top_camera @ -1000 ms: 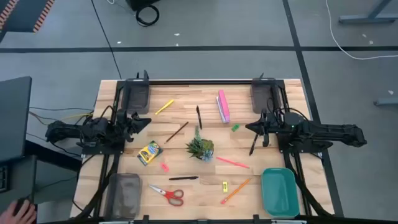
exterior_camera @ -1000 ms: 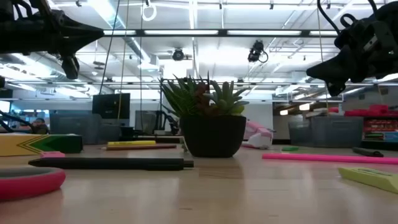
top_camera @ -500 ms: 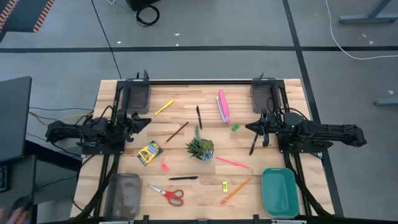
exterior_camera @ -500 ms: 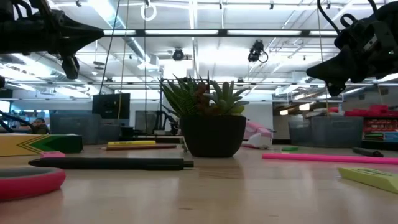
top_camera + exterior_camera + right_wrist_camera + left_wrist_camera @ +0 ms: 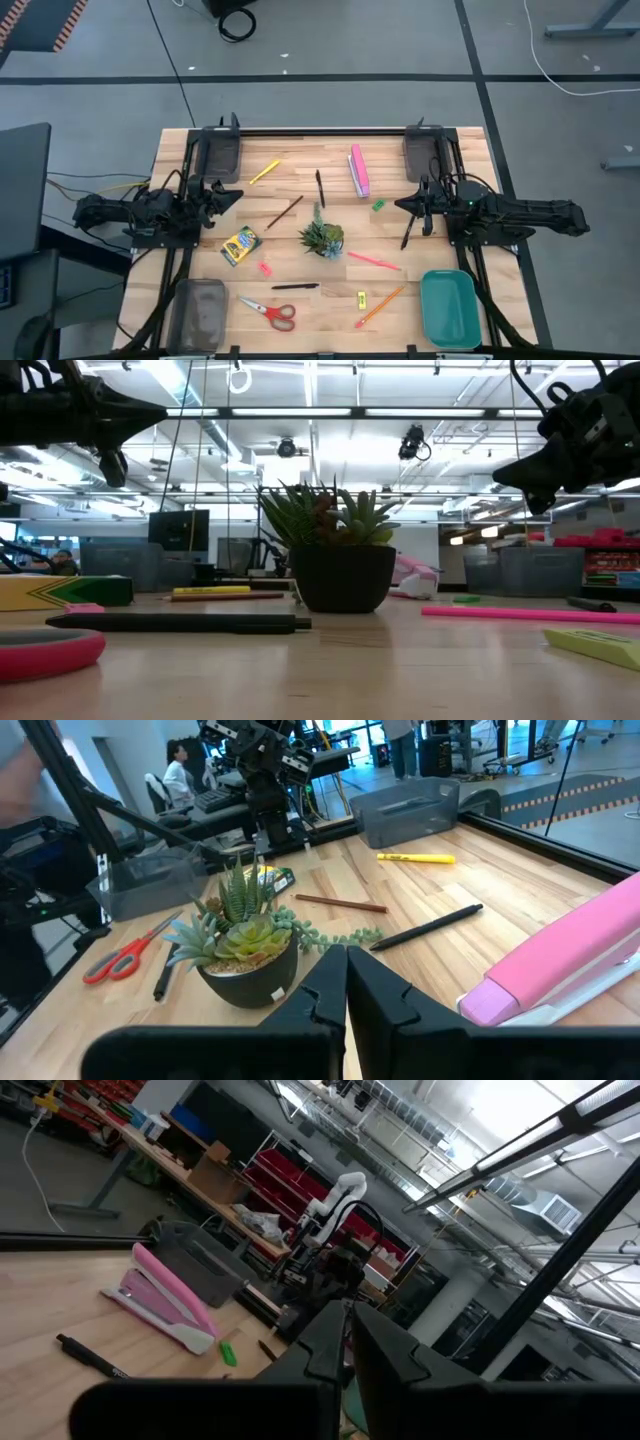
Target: Sort crayons/erasers/pens/pencils in bins
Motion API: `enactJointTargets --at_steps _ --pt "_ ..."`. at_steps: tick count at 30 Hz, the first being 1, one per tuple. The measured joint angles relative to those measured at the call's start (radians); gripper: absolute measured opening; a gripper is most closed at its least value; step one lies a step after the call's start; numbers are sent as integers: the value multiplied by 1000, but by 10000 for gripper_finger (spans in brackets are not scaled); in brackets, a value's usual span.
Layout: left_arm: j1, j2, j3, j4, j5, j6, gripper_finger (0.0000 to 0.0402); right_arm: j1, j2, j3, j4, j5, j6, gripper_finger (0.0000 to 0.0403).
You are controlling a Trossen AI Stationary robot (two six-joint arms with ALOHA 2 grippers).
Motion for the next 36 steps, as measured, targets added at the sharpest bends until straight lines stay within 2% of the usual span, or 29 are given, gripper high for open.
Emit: enactJointTargets --at_steps 24,28,30,34,36 --pt "0 0 0 3 -2 2 39 0 0 0 0 0 0 19" --pt "15 13 1 78 -86 -4 36 0 0 0 0 0 0 19" --pt "22 32 39 115 -26 50 33 0 0 0 0 0 0 19" --pt "24 142 222 48 204 327 28 0 3 0 0 0 0 19" --pt "26 239 350 -73 192 375 29 0 3 0 0 0 0 19"
